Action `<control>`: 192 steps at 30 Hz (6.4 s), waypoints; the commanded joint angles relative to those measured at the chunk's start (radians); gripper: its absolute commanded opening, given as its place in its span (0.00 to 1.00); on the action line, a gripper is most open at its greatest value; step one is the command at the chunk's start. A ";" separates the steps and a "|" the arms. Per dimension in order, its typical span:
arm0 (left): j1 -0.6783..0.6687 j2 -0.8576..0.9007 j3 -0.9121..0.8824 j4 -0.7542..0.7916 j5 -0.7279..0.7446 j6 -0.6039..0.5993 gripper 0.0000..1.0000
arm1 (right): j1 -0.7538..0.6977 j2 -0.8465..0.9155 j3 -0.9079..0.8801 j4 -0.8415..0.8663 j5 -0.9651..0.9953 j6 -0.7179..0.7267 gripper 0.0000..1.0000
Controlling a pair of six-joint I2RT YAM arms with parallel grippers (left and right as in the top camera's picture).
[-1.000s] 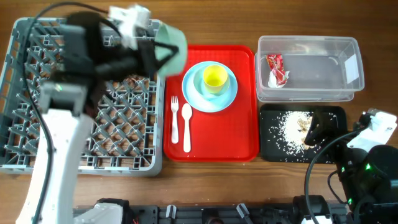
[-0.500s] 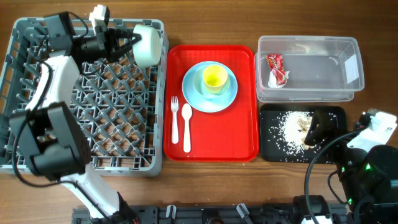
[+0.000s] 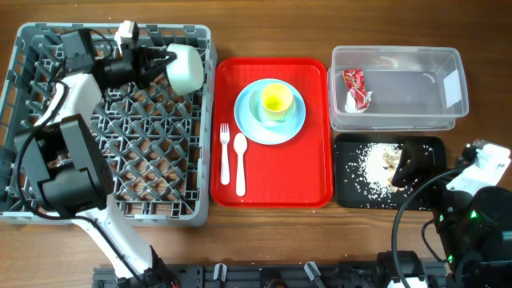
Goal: Sort waste into correct bins and load items into the dishwasher rack
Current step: 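Lift the green bowl and carry it over the dish rack, then lower the bowl into the rack's top right corner, release, then move the left gripper down to the white spoon on the red tray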
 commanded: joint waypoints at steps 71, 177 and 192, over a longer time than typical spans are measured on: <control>-0.316 -0.264 0.005 -0.443 -1.629 0.253 0.04 | -0.003 0.000 0.008 0.002 -0.013 -0.018 0.99; -1.025 -0.541 -0.425 -0.492 -1.594 -0.220 0.32 | -0.003 0.000 0.008 0.002 -0.013 -0.018 1.00; -1.025 -0.484 -0.425 -0.449 -1.650 -0.220 0.32 | -0.003 0.000 0.008 0.002 -0.013 -0.018 1.00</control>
